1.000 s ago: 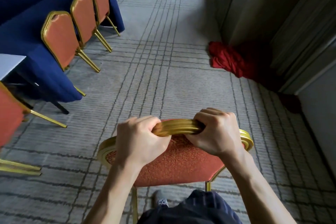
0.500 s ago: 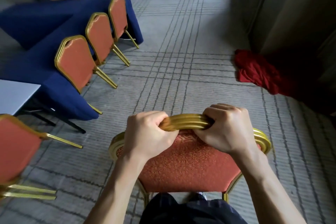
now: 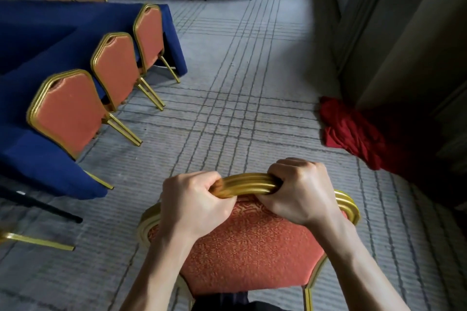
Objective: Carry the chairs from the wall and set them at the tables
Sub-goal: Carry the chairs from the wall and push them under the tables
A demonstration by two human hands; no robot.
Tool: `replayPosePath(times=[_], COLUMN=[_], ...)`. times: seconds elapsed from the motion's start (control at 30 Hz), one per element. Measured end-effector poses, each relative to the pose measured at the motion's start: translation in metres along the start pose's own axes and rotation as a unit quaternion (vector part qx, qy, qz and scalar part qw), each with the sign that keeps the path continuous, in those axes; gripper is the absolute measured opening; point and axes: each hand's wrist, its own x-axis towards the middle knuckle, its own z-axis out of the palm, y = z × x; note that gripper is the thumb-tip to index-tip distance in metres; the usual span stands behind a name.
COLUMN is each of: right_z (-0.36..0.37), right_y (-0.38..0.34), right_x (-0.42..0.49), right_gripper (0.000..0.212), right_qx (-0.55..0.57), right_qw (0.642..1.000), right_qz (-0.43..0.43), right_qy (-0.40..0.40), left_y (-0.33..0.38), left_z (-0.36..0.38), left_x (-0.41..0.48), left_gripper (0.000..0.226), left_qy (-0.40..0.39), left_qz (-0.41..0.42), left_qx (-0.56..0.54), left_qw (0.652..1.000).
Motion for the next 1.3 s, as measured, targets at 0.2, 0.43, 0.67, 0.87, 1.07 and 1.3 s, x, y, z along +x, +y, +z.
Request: replayPosePath(times=[0.2, 0.43, 0.67, 0.87, 1.07, 1.3], right_z=[0.036, 0.055, 0.094, 0.143, 0.189, 0.212], right_y=[0.038, 0.077, 0.141, 0.234, 0.312, 0.368], right_x=[0.116, 0.210, 0.306, 0.401, 0.505, 0.619], right_gripper=[0.036, 0.031, 0.032, 0.039, 0.037, 0.039], right_qx=[-0.013, -0.023, -0.022, -0.005, 0.019, 0.034], right_qw=[1.000, 0.998, 0.998, 0.999, 0.998, 0.999], right_qz=[0.013, 0.036, 0.032, 0.049, 0.001, -0.022], right_qy=[0.001, 0.036, 0.046, 0.012, -0.051, -0.031], left_y=[-0.047, -0.072, -0.103, -0.122, -0.144, -0.162], left_z=[0.035, 0.065, 0.118, 0.194, 0.248, 0.284], left_x=[0.122, 0.236, 0.347, 0.452, 0.546, 0.661], left_gripper=[0.036, 0.038, 0.041, 0.043, 0.039, 0.041], left_qy=[0.007, -0.004, -0.005, -0.014, -0.013, 0.010], left_qz=[0.016, 0.057, 0.075, 0.056, 0.011, 0.010], left_qx=[-0.029, -0.043, -0.059, -0.030, -0.003, 0.002], left_qw=[0.999, 0.997, 0.995, 0.998, 1.000, 1.000])
